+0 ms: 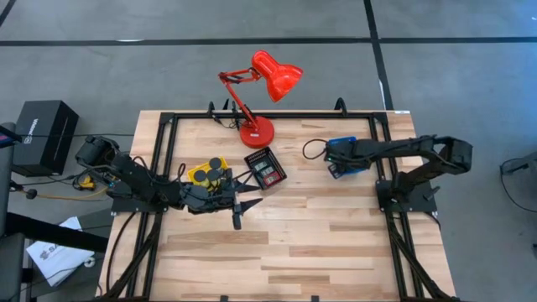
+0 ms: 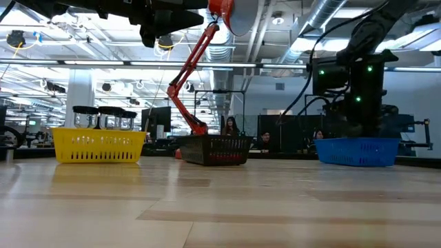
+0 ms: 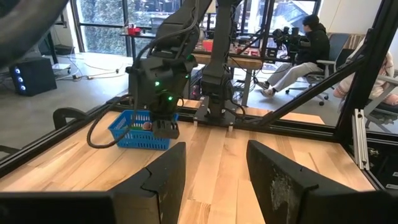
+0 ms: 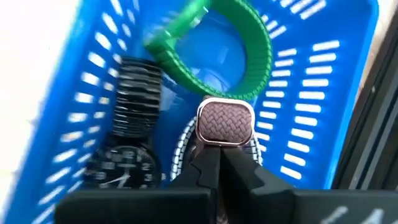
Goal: Pick & Place Office items
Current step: Put the brown wrist watch into the blue bin, then return to Home Position
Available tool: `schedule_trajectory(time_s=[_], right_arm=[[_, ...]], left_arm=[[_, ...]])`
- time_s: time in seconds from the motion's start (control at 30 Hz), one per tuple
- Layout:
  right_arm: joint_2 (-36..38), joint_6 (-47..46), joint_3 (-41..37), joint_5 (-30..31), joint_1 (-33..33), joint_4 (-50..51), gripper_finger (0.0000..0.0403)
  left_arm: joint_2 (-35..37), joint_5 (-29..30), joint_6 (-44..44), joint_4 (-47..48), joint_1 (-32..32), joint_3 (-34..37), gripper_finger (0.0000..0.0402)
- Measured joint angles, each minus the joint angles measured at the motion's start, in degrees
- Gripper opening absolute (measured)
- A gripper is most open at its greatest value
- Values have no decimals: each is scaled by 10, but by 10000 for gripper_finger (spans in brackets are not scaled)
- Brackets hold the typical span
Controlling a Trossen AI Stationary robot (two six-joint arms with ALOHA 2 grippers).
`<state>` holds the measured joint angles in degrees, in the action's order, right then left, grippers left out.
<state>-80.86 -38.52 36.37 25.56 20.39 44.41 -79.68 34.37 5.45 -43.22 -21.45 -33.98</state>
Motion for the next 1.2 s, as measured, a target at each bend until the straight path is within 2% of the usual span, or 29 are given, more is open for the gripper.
schedule_trajectory(time_s=[0.1, 0.27, 0.7, 0.87, 1.03, 1.2], right_arm=[[11, 10, 16, 0, -7, 1, 4], [43, 10, 39, 43, -23, 9, 1], [96, 21, 48, 45, -60, 3, 1], [121, 80, 48, 48, -95, -60, 1], [156, 160, 47, 96, -148, -163, 0], [172, 241, 46, 91, -208, -208, 0]], left_arm=[[0, 0, -1, 0, 0, 0, 163], [0, 0, -2, 0, 0, 0, 163], [0, 0, 13, 12, 0, 0, 163], [1, 1, 10, 12, 0, 0, 163], [17, 12, 9, 14, 0, 0, 163], [42, 23, 8, 41, 0, 0, 153]])
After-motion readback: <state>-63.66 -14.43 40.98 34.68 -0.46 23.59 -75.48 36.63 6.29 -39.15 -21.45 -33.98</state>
